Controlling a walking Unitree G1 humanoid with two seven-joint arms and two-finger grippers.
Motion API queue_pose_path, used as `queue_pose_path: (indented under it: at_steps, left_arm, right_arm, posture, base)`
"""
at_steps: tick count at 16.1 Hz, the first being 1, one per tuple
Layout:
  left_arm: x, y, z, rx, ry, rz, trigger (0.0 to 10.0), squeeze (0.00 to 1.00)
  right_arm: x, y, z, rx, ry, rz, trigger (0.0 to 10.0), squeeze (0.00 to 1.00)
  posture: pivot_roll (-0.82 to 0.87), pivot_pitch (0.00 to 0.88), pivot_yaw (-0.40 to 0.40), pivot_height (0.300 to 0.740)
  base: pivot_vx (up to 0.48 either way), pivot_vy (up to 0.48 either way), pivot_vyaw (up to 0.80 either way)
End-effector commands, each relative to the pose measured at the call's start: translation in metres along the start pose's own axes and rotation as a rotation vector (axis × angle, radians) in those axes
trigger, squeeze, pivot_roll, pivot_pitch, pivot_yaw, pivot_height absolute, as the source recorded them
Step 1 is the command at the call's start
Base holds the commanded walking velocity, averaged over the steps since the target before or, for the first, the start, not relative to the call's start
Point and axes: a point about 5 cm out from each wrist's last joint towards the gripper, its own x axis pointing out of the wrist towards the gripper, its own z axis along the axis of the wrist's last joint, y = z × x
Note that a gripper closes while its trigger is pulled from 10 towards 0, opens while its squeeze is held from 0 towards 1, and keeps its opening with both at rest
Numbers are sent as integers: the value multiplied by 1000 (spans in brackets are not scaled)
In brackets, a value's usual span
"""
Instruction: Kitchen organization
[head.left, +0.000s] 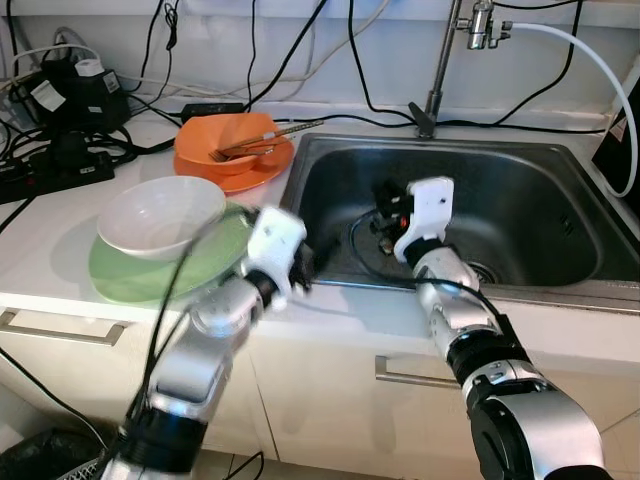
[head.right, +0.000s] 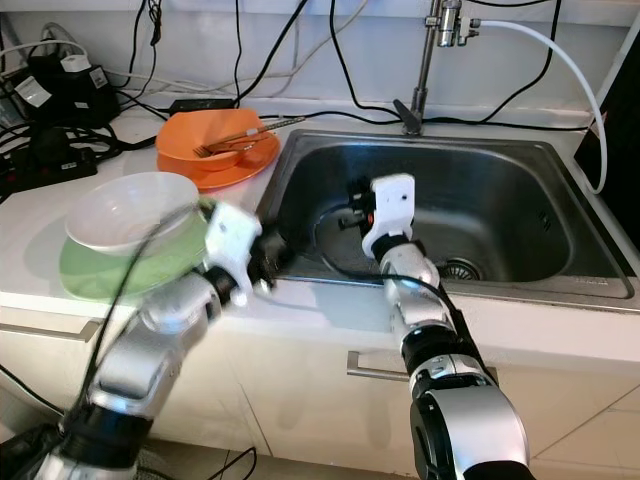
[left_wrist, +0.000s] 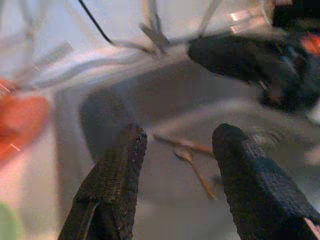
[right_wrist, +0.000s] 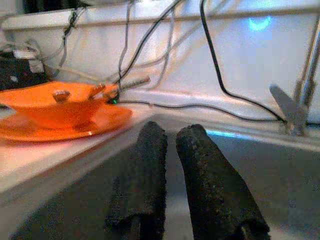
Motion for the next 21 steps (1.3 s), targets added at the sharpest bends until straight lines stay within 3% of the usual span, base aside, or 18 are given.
queue_pose_path:
  at_steps: [1, 2, 3, 4, 5, 6, 7, 8, 9, 10, 12, 13, 14, 17, 18, 21]
  left_arm:
    - [0, 5, 12, 4, -56, 53, 10000, 0]
    - [1, 10, 17, -8, -84, 104, 10000, 0]
    - [2, 13, 20, -11, -100, 130, 10000, 0]
    - [3, 21, 27, -16, -133, 183, 10000, 0]
    - [3, 25, 31, -17, -152, 211, 10000, 0]
    - [1, 32, 37, -27, -175, 244, 10000, 0]
    - [0, 36, 41, -26, -183, 262, 10000, 0]
    - [-4, 57, 48, 5, -173, 355, 10000, 0]
    - [-5, 64, 49, 26, -164, 387, 10000, 0]
    - [-8, 77, 52, 41, -154, 452, 10000, 0]
    - [-15, 96, 54, 60, -134, 535, 10000, 0]
    - [-22, 112, 53, 46, -123, 603, 10000, 788]
    - [-25, 117, 53, 30, -122, 622, 10000, 1000]
    - [-45, 143, 46, 51, -21, 770, 10000, 1000]
    - [-54, 152, 42, 43, 11, 834, 10000, 0]
    - [-67, 165, 40, -5, 42, 903, 10000, 0]
  right_arm:
    - [3, -2, 11, 0, -57, 4, 10000, 702]
    - [4, -1, 17, -10, -80, 13, 10000, 12]
    - [5, -2, 19, -13, -92, 15, 10000, 0]
    - [5, -3, 26, 0, -120, 13, 10000, 188]
    - [5, -3, 29, 11, -132, 13, 10000, 1000]
    - [5, -4, 29, 3, -131, 14, 10000, 1000]
    - [4, -4, 29, -4, -130, 15, 10000, 635]
    - [0, -4, 27, -3, -125, 24, 10000, 0]
    - [-2, -3, 26, 1, -125, 28, 10000, 63]
    - [-4, -3, 25, 14, -124, 32, 10000, 1000]
    - [-8, -1, 23, 8, -113, 44, 10000, 1000]
    - [-11, 0, 20, 2, -105, 54, 10000, 0]
    - [-13, 1, 20, 4, -102, 56, 10000, 0]
    - [-20, 1, 13, 9, -72, 59, 10000, 0]
    - [-22, 3, 13, 11, -66, 68, 10000, 0]
    - [-24, 6, 12, 12, -57, 81, 10000, 0]
  posture:
    - [110, 20, 39, 740]
    - [107, 21, 37, 740]
    - [107, 21, 37, 740]
    - [107, 21, 34, 740]
    - [104, 24, 30, 740]
    - [104, 24, 30, 740]
    - [103, 25, 29, 740]
    - [105, 26, 28, 740]
    - [105, 26, 28, 740]
    - [105, 26, 28, 740]
    - [102, 23, 31, 740]
    - [101, 24, 34, 740]
    - [101, 24, 34, 740]
    - [104, 25, 34, 740]
    - [102, 21, 34, 740]
    - [105, 15, 35, 740]
  base:
    - [0, 0, 0]
    - [0, 0, 0]
    - [0, 0, 0]
    - [0, 0, 0]
    - [0, 0, 0]
    - [0, 0, 0]
    - [0, 0, 0]
    - [0, 0, 0]
    - [0, 0, 0]
    - [0, 0, 0]
    - [0, 0, 0]
    - [0, 0, 0]
    - [0, 0, 0]
    - [0, 0, 0]
    - [0, 0, 0]
    - [0, 0, 0]
